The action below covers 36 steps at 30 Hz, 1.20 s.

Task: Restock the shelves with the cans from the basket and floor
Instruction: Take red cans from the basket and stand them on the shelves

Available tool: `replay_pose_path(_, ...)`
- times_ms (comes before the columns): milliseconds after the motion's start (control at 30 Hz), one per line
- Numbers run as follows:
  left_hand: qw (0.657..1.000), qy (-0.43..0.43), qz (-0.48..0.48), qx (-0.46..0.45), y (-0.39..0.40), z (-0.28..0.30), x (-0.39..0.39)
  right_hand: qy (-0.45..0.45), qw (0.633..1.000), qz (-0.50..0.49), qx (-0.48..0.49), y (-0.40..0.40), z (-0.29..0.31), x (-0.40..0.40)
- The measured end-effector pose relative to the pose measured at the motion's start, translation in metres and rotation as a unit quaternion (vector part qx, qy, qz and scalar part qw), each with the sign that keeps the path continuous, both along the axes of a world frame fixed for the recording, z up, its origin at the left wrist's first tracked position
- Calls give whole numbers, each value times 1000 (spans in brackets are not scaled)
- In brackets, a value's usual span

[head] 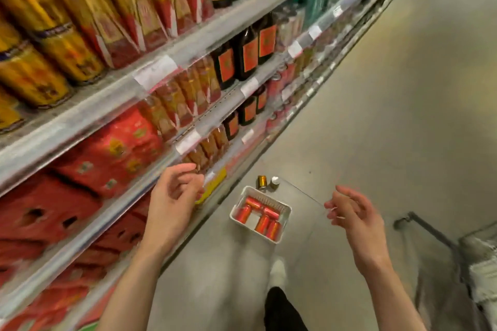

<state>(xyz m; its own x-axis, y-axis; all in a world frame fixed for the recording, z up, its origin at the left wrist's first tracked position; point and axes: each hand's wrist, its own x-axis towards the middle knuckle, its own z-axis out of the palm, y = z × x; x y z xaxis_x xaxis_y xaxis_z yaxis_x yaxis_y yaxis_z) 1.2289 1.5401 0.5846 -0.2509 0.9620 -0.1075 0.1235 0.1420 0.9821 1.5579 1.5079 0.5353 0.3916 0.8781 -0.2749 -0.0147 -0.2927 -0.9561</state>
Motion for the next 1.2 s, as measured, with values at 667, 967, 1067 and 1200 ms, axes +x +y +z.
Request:
replay_pose_path(667, 989, 107, -73, -75, 160, -473, 59, -34, 995, 66, -61, 163, -459, 59)
replay_pose_path(967, 966, 167, -175, -89, 178, -650, 70, -57, 992, 111, -35, 174, -658, 32)
replay_pose_path(1067, 948, 194, -234, -89, 186, -677, 69, -63, 991, 117, -28, 178, -685, 24)
replay_pose_path(1200, 925, 239, -283, -89, 187, -712, 75, -84, 987, 131, -32, 181, -713, 18)
